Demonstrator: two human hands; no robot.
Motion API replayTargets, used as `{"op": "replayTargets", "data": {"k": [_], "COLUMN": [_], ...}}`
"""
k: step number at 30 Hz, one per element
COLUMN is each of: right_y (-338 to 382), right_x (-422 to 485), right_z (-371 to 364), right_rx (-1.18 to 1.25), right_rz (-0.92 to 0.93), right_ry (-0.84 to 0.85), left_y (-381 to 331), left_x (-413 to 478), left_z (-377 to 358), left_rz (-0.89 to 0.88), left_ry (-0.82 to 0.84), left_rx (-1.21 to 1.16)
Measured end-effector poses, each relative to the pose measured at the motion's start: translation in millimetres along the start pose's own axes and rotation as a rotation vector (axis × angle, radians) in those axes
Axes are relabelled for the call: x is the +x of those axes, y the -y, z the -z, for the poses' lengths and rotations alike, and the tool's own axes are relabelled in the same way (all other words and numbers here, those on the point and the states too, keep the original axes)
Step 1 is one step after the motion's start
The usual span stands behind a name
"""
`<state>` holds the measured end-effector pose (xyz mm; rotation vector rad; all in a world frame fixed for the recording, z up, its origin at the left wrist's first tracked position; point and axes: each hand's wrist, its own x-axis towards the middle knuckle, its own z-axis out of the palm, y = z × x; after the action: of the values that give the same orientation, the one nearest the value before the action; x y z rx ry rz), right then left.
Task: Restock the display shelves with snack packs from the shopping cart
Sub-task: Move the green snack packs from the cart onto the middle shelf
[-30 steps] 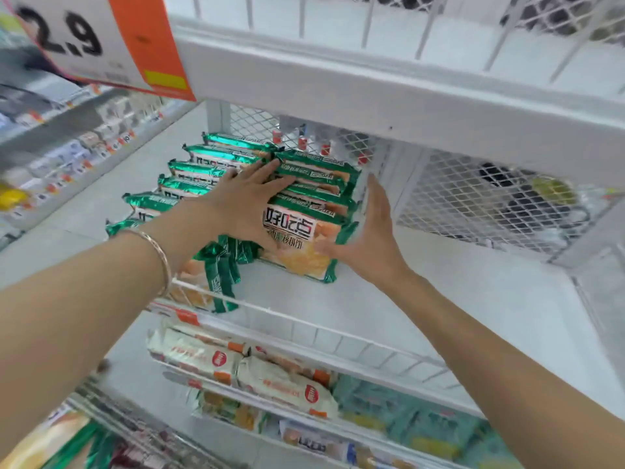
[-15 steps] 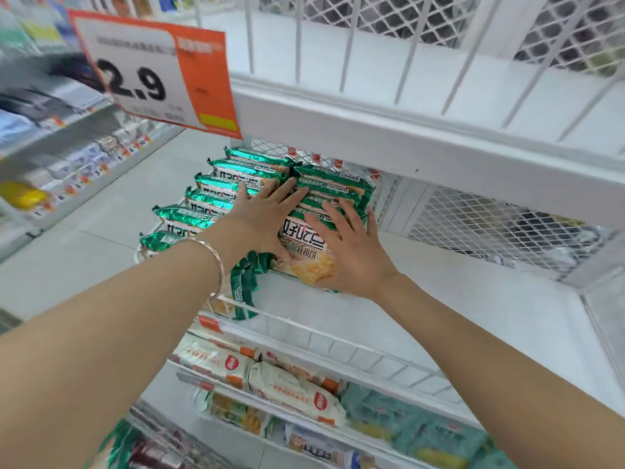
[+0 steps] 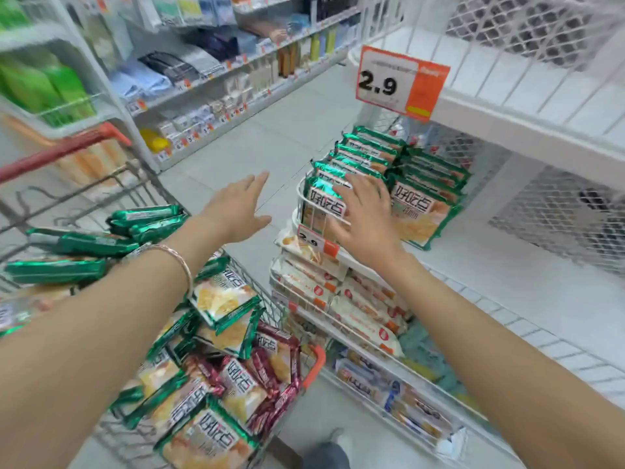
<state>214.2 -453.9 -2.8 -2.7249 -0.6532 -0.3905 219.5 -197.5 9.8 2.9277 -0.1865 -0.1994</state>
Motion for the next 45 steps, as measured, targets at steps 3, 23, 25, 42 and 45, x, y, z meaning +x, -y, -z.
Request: {"op": "replayTargets", "data": {"k": [3, 23, 25, 42, 45], "right_y": [56, 182, 178, 174, 164], "right_x": [-18, -151, -121, -26, -29], "right_z": [-31, -181, -160, -231, -221], "right_rx": [0.036, 0.403, 0.593, 1.26, 1.342], "right_rz": [0.142, -0.282, -0.336, -1.415, -1.503], "right_ry": [-0.051, 1.223, 1.129, 0.615, 0.653], "left_y": [54, 140, 137, 159, 159], "left_x": [-58, -228, -228, -236, -239], "left_z": [-9, -126, -130, -123, -115], "left_rz": [0.089, 0.445, 0.45, 0.806, 0.892], "left_ry": [0.043, 0.433, 0.569, 0.062, 0.003], "left_rx": [0.075, -0.595, -0.737, -1.334, -1.427]}}
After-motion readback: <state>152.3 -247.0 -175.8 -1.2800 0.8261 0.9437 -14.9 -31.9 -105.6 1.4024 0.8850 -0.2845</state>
